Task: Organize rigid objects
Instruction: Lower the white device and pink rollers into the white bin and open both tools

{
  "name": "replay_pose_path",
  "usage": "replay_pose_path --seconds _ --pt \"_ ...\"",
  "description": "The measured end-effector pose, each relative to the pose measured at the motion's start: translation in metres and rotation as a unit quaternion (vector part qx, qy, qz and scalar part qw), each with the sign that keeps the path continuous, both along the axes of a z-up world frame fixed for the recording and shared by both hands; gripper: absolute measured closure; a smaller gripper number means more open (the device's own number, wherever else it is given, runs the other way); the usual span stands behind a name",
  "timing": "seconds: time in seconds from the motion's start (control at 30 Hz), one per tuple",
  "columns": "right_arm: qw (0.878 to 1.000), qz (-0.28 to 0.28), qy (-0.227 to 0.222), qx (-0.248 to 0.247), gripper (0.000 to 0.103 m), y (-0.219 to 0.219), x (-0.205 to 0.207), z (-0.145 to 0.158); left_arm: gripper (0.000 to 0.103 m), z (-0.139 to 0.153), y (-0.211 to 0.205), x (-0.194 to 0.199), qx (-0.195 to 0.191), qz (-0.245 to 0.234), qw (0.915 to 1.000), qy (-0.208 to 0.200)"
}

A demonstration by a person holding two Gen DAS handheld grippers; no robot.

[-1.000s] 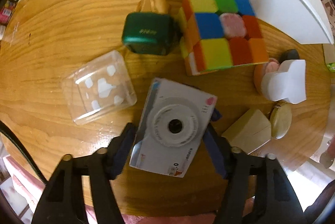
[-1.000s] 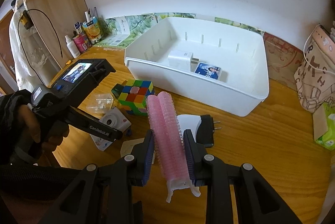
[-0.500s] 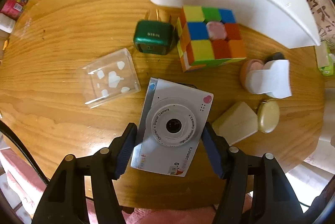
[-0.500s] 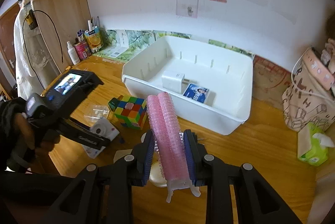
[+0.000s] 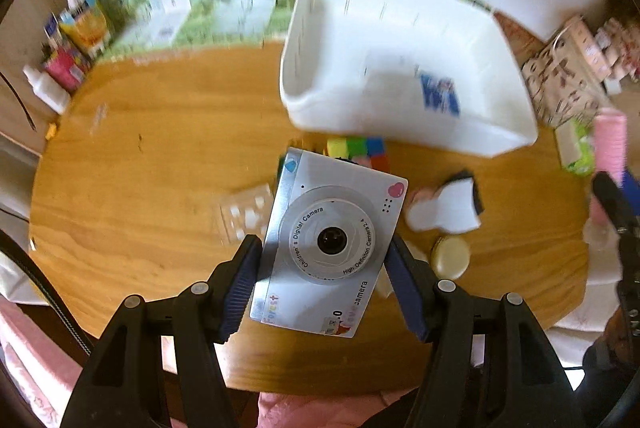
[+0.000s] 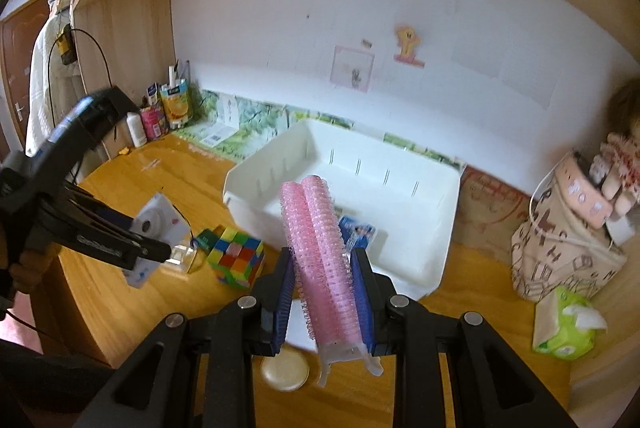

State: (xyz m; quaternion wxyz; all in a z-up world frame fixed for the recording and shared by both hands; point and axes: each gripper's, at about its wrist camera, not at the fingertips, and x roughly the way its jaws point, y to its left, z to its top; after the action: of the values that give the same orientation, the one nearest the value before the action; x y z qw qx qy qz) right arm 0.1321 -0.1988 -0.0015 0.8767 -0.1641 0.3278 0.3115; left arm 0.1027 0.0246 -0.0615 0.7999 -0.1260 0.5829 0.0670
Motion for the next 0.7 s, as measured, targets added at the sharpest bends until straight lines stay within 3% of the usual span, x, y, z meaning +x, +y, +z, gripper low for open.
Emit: replay_pose_path --seconds 0.37,0.7 --pt "0.999 -0.005 -0.05 0.012 0.075 0.018 0.028 0.004 0.037 0.027 0.012 0.027 0.008 0.004 0.9964 -0.085" --pt "0.996 0.015 -0.086 0.031 0.075 0.028 0.06 -0.02 0.037 0.03 0.018 0.062 -0.009 0.011 0.9846 -0.174"
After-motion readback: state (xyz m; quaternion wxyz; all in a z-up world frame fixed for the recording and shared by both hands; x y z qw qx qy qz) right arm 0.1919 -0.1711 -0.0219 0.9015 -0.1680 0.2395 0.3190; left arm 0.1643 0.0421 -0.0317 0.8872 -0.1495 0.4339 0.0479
